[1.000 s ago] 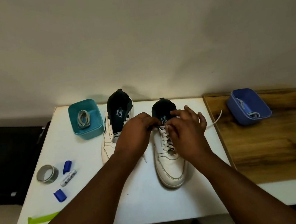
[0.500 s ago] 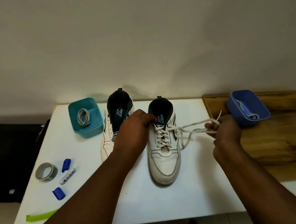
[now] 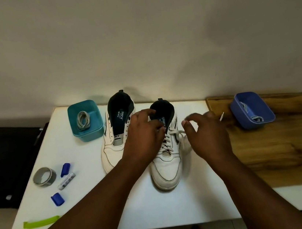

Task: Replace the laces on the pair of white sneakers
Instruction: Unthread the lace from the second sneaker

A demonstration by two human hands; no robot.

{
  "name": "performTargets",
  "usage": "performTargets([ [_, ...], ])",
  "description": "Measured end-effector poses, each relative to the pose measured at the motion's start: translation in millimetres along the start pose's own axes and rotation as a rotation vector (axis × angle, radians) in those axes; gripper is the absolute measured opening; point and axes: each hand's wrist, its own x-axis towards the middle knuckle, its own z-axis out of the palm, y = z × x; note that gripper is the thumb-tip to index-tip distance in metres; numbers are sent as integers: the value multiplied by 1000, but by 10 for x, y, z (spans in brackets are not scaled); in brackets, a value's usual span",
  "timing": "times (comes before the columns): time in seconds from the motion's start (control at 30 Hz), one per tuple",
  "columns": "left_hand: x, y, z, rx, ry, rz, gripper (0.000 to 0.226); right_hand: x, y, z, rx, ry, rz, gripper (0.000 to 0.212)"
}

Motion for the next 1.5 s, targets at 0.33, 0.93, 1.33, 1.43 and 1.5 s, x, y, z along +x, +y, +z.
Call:
performTargets([
  [0.33,-22,28,-69,-177,206,-227,11,-4,-90,197,151,-111,-262,23],
  [0.93,-15,-10,-28,93,137,40,37,10,-20,204,219,-69,-269,29],
  [1.33,40,-67,-229,-137,569,-338,25,17,8,199,239,-77,-230,27],
  [1.43,-11,-30,-130,143,268,-66,48,23,7,192,231,-82,-239,27],
  [1.5,-43,21,-14,295,43,98,38,29,7,187,222,-95,-245,26],
])
